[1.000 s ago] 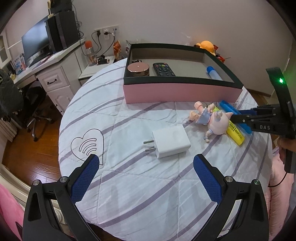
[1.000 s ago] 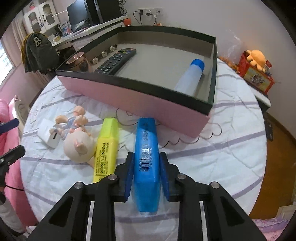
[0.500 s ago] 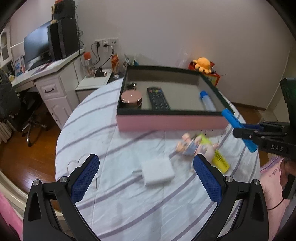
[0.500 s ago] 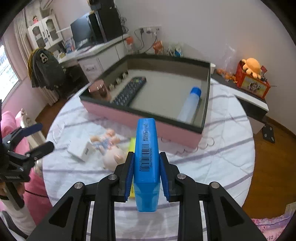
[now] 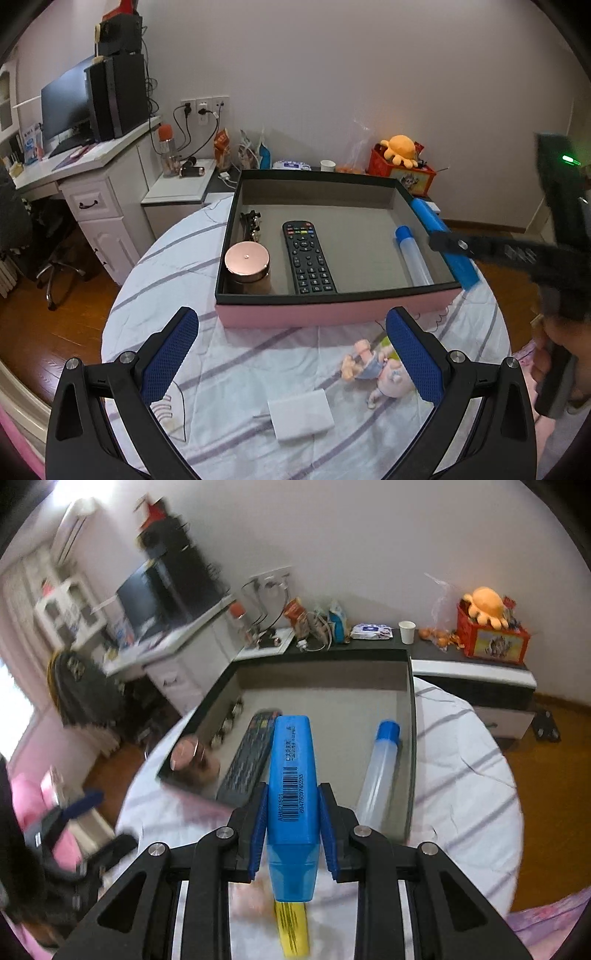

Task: Organize rigid objects
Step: 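Lift the blue highlighter with the right gripper and carry it over the box, then lower the blue highlighter into the box beside the bottle and open the right gripper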

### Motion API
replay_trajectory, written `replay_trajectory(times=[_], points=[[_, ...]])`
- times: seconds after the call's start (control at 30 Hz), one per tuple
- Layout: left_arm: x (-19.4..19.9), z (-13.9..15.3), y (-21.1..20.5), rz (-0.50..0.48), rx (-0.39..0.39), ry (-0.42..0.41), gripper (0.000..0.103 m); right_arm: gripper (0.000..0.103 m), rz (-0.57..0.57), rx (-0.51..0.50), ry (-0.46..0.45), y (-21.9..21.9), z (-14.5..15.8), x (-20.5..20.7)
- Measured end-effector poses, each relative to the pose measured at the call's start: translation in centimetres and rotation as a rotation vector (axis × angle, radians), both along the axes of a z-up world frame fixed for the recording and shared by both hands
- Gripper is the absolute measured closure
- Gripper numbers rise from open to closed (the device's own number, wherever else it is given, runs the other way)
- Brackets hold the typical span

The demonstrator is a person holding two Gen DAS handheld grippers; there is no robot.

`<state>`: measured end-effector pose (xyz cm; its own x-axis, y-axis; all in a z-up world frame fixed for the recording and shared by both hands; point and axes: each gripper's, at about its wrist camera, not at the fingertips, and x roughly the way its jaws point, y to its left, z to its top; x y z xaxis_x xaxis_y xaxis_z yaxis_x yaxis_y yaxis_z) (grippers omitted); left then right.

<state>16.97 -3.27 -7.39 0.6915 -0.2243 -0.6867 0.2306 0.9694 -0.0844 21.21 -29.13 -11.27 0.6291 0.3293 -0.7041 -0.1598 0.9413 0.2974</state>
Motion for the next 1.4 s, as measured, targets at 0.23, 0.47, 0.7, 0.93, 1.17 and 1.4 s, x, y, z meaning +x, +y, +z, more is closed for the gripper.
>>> replay_trajectory(times=[0.23,0.47,0.7,0.93,1.17,1.4], points=[[1.8,-0.5,0.6,-0.03,-0.002,0.011,0.0,0.076,-0.129,0.075,0.096,0.0,-3.5,5.2],[2.1,-0.9,1.2,-0.073,0.001,0.015,0.0,0.076,-0.227,0.019,0.197,0.4,-6.4,7.1],[1.7,-1.1,0.5,-0.145,-0.002,0.012,0.0,0.076,-0.277,-0.151,0.256,1.0,-6.9,7.3],[1.5,-1.5,0.7,-0.149,0.005,0.03,0.0,0.076,-0.283,-0.256,0.254,1.2,-7.2,7.4],[1.2,-2.0,0.9,-0.141,0.009,0.042,0.0,0.066,-0.257,-0.248,0.247,1.7,-6.6,6.8],[0.5,-2.1,1.1,-0.128,0.022,0.05,0.0,0.04,-0.245,-0.338,0.191,2.6,-5.0,5.4]])
